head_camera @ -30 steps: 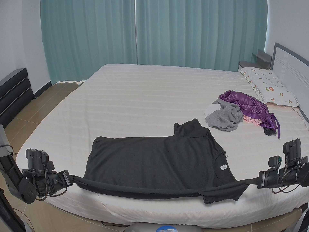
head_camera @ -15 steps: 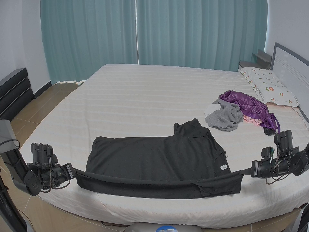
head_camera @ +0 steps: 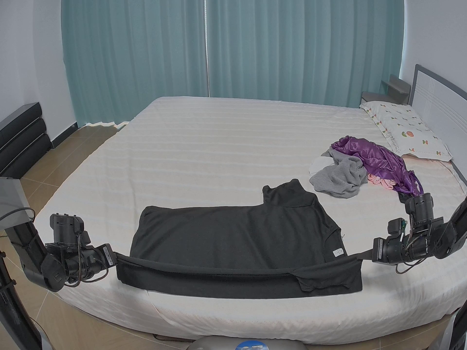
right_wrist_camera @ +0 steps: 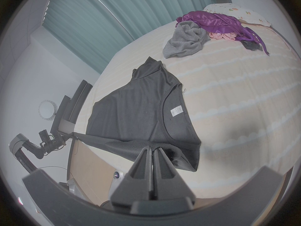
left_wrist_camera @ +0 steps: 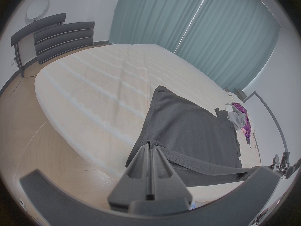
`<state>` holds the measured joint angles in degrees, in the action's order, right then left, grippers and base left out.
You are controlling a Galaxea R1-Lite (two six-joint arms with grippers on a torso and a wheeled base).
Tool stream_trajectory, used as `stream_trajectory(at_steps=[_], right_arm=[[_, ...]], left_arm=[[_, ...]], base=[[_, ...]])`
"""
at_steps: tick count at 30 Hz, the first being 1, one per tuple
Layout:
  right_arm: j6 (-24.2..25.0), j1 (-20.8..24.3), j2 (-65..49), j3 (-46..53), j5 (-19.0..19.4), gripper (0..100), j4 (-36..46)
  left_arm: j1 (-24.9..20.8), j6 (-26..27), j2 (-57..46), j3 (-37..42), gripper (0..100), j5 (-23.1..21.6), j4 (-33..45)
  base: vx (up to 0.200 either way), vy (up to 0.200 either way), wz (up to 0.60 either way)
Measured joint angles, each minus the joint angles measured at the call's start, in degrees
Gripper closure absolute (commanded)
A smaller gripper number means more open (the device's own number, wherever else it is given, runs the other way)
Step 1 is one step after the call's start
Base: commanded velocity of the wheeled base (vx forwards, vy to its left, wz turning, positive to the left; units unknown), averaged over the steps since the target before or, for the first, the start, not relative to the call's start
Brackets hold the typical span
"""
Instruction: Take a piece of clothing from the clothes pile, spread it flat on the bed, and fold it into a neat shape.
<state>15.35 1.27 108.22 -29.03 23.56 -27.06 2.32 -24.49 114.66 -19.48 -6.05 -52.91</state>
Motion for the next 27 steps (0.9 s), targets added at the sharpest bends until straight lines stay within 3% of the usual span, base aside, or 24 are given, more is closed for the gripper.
stream_trajectory(at_steps=[18,27], right_arm=[[2.5,0.3,8.5,-7.7,-1.0,100,0.1],[3.4,0.9,14.1,-11.2,-1.3,100,-0.5]], left_arm=[[-0.1,-0.2,9.3,-6.7,100,-0.1,-0.1],[-0.9,-4.3,15.1,-12.0,100,0.0,-0.2]], base=[[0.000,0.000,0.00],[0.000,0.000,0.00]])
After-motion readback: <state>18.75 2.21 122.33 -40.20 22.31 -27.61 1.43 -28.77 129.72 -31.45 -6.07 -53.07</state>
